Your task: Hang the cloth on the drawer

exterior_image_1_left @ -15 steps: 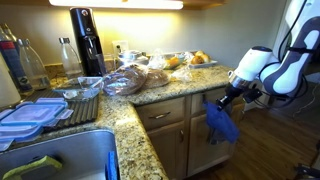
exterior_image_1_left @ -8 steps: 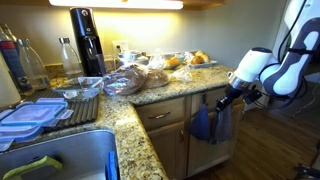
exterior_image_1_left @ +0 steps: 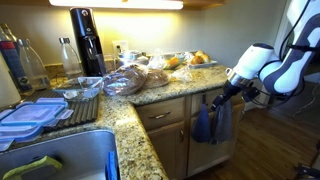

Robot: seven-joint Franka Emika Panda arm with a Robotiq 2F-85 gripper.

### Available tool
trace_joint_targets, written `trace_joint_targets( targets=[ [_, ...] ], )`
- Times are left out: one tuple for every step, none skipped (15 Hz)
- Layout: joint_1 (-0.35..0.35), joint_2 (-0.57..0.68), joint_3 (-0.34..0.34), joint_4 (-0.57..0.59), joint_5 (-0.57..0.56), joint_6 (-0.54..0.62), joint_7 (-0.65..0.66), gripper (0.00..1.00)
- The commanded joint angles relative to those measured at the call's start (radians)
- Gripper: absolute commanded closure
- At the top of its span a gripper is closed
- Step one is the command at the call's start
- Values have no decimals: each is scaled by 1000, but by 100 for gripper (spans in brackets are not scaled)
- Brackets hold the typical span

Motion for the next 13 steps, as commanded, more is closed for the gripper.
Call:
trace_joint_targets(
  targets=[
    [-71, -131, 143, -125, 217, -42, -178, 0],
    [-67, -148, 137, -120, 103, -65, -67, 0],
    [-80, -164, 169, -134, 120, -78, -84, 0],
    [-89, -177, 195, -143, 116, -105, -75, 0],
    [-103, -184, 222, -151, 117, -117, -80, 0],
    [-116, -195, 249, -159, 122, -135, -87, 0],
    [-118, -207, 263, -164, 131, -159, -93, 0],
    [-133, -212, 286, -169, 135, -165, -103, 0],
    [-93, -141, 244, -118, 138, -125, -103, 0],
    [-101, -148, 260, -123, 138, -133, -103, 0],
    [-105, -153, 266, -127, 138, -136, -103, 0],
    [-107, -156, 269, -129, 138, -137, -103, 0],
    [-109, -157, 269, -130, 138, -138, -103, 0]
  ],
)
